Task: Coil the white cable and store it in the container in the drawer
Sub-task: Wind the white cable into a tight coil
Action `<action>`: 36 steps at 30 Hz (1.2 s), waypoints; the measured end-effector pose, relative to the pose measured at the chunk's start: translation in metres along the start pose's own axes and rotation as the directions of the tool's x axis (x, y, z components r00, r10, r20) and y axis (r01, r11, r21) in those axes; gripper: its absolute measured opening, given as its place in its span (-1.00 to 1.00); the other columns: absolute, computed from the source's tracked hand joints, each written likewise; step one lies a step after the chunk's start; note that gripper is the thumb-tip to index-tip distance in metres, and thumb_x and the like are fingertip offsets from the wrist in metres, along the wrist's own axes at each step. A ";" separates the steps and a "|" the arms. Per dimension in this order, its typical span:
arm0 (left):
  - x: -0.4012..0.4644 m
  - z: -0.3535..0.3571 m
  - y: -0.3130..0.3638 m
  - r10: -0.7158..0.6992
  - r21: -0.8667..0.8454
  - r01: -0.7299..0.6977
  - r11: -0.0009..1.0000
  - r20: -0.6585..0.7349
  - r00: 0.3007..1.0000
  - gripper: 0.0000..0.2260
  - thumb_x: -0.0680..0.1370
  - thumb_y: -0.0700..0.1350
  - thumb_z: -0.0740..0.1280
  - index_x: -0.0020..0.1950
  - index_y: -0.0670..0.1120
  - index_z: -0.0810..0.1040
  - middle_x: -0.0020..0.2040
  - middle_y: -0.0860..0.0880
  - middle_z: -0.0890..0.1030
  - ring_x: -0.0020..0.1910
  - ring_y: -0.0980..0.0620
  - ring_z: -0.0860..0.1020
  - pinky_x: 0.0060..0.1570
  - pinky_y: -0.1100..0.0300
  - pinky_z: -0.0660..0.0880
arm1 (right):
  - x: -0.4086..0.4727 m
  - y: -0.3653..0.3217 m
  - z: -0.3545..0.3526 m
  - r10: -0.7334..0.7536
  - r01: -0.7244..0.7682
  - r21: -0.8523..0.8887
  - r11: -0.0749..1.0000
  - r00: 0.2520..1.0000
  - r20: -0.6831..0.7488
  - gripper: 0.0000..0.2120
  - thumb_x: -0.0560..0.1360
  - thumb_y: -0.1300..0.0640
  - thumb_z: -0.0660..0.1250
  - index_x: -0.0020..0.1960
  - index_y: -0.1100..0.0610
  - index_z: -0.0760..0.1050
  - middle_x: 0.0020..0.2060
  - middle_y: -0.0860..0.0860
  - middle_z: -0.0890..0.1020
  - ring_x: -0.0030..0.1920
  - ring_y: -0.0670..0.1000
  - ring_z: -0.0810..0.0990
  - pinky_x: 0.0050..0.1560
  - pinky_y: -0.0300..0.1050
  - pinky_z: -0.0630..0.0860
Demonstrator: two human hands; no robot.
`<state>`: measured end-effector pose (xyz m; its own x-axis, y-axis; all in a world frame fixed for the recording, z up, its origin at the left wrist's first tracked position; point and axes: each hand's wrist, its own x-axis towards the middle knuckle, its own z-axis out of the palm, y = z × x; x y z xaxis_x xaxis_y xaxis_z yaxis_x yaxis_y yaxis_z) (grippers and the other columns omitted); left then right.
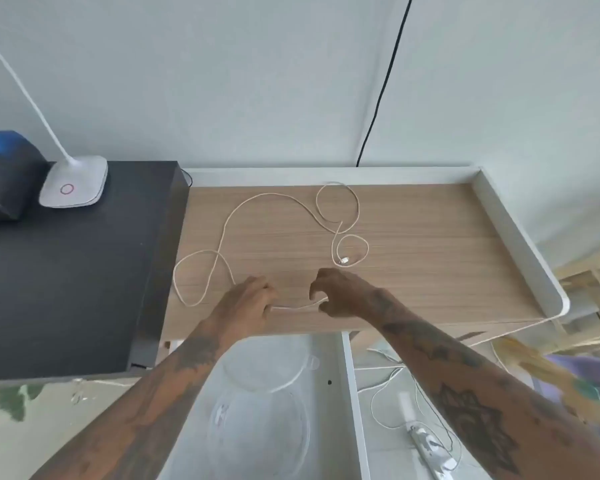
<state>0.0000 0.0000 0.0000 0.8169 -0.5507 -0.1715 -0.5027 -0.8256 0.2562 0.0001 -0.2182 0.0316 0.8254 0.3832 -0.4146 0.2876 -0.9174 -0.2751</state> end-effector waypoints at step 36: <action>-0.155 -0.087 0.042 -0.151 -0.548 -0.256 0.796 -0.590 0.793 -0.89 0.55 -0.37 0.35 -0.08 -0.20 0.63 -0.19 0.08 0.61 -0.16 0.23 0.57 -0.15 0.44 0.45 | -0.171 -0.156 -0.005 -0.157 0.266 0.944 -0.195 0.942 -0.298 -0.93 0.54 0.35 0.34 -0.07 0.21 0.54 0.05 0.30 0.69 0.00 0.21 0.73 -0.06 0.01 0.61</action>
<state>-0.1233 0.0613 0.1200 0.8908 -0.2390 0.3864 -0.4543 -0.4489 0.7695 -0.1834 -0.1408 0.1497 0.8766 0.4730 -0.0887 -0.2952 0.3828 -0.8754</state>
